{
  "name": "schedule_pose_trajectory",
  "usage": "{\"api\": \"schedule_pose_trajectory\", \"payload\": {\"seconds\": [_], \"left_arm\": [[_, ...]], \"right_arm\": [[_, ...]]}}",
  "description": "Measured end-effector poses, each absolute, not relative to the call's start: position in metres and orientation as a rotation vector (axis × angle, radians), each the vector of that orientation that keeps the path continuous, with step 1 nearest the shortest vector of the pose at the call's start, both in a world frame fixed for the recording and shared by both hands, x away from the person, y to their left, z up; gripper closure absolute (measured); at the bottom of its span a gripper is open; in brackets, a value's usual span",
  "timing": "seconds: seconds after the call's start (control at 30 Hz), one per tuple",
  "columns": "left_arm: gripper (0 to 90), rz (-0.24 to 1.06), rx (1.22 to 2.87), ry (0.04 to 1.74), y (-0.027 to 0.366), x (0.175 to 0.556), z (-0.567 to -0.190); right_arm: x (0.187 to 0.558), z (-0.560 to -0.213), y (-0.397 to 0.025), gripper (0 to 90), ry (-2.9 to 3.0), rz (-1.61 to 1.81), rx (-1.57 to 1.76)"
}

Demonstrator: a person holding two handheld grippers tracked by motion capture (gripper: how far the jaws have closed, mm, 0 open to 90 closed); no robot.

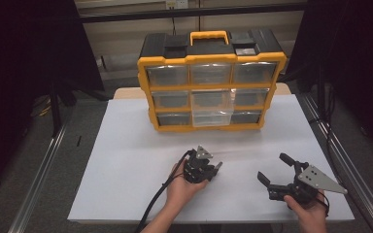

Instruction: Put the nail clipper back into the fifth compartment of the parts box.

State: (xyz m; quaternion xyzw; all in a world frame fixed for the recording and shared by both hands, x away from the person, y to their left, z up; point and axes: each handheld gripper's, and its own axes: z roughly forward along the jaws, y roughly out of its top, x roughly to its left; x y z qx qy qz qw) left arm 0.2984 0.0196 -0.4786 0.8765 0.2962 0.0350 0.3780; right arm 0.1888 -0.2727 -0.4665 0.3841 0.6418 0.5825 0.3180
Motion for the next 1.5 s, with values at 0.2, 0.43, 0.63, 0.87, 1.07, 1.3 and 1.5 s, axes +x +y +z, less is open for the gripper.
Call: {"api": "schedule_pose_trajectory", "payload": {"seconds": [0.2,0.43,0.63,0.87,1.07,1.3,1.5], "left_arm": [[77.2,0.094,2.233,0.757,0.0178,0.2996,-0.4797],[74.6,0.090,2.214,0.777,0.0173,0.3010,-0.4803],[72.4,0.115,2.188,0.791,0.0116,0.3009,-0.4820],[78.3,0.115,2.184,0.799,0.0119,0.3036,-0.4830],[79.8,0.110,2.195,0.814,0.0127,0.3042,-0.4820],[80.0,0.084,2.164,0.845,0.0153,0.3040,-0.4829],[80.0,0.067,2.120,0.837,0.0171,0.3055,-0.4825]], "right_arm": [[0.1888,-0.4659,-0.2722,1.8,1.693,1.535,1.008],[0.1894,-0.4663,-0.2727,1.8,1.688,1.536,1.010],[0.1903,-0.4670,-0.2719,1.8,1.697,1.539,1.011],[0.1897,-0.4666,-0.2724,1.8,1.696,1.534,1.008],[0.1900,-0.4660,-0.2720,1.8,1.688,1.536,1.011],[0.1900,-0.4662,-0.2728,1.8,1.692,1.534,1.005],[0.1906,-0.4664,-0.2736,1.8,1.690,1.537,1.010]]}}
